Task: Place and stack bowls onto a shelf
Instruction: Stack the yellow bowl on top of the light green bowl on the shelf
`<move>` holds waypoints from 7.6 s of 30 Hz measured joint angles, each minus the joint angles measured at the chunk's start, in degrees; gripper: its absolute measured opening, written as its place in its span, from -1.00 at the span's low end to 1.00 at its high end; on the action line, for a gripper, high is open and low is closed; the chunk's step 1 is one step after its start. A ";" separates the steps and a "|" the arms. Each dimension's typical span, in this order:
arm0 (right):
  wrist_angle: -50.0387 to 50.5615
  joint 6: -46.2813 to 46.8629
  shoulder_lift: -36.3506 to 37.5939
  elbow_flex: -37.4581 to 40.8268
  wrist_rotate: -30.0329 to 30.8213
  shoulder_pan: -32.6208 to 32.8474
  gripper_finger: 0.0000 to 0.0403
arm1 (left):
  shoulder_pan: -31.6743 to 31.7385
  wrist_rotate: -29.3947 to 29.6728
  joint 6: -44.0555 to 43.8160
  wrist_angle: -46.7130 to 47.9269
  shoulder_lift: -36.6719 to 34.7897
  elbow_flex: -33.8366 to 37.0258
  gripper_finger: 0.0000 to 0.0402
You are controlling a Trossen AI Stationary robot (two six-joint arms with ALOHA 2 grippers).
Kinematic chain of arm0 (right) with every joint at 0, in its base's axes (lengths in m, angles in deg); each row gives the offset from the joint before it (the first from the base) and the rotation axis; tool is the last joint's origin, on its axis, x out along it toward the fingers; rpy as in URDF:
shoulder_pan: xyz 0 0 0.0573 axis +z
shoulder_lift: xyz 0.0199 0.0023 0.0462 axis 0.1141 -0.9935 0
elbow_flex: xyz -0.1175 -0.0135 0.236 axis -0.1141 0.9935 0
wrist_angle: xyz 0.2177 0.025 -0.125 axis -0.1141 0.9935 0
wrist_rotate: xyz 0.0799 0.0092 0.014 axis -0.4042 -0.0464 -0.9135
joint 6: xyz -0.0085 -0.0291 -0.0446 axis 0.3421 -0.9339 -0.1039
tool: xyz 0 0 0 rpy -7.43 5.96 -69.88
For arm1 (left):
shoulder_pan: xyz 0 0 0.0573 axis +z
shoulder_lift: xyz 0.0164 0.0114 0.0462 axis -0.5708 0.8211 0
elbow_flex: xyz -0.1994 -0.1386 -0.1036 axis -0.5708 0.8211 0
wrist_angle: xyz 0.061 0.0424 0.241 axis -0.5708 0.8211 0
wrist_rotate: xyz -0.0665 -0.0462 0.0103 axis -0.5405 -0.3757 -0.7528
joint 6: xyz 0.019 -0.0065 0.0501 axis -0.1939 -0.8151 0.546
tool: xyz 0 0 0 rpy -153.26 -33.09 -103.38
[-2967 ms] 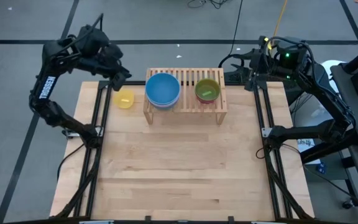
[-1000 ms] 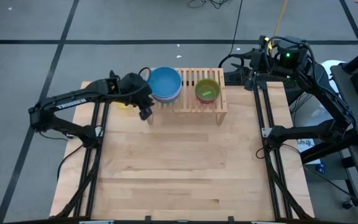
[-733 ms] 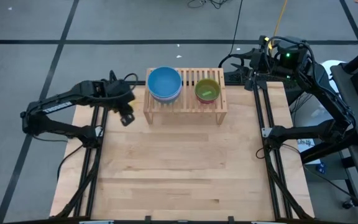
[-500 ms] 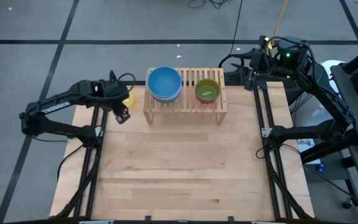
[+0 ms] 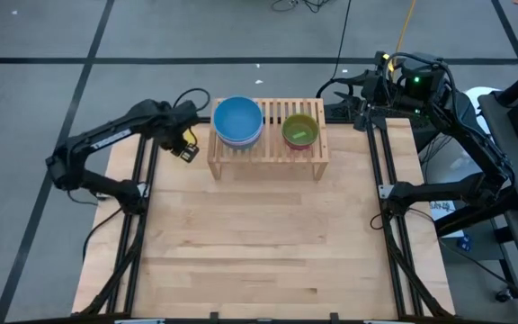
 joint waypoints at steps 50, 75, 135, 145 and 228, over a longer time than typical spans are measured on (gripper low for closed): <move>-2.58 -0.48 0.00 0.00 -0.02 0.00 -0.40 | 21.53 -7.43 -49.00 -25.02 5.01 18.29 -0.48; -2.56 -1.53 0.00 0.00 -0.02 0.00 -0.40 | 22.30 -7.96 -51.90 -25.40 5.03 25.65 -0.48; -2.56 -4.59 -0.02 0.00 0.00 0.00 -0.40 | 22.51 -12.75 -50.05 -38.18 1.63 26.65 -0.48; -2.56 -4.75 -0.31 0.00 0.00 0.00 -0.40 | 23.37 -9.68 -52.10 -39.53 1.98 25.86 -0.48; 1.27 -9.73 -0.02 0.02 -5.11 0.00 -0.40 | 4.85 -13.67 -18.12 -4.51 -31.49 -5.31 -0.99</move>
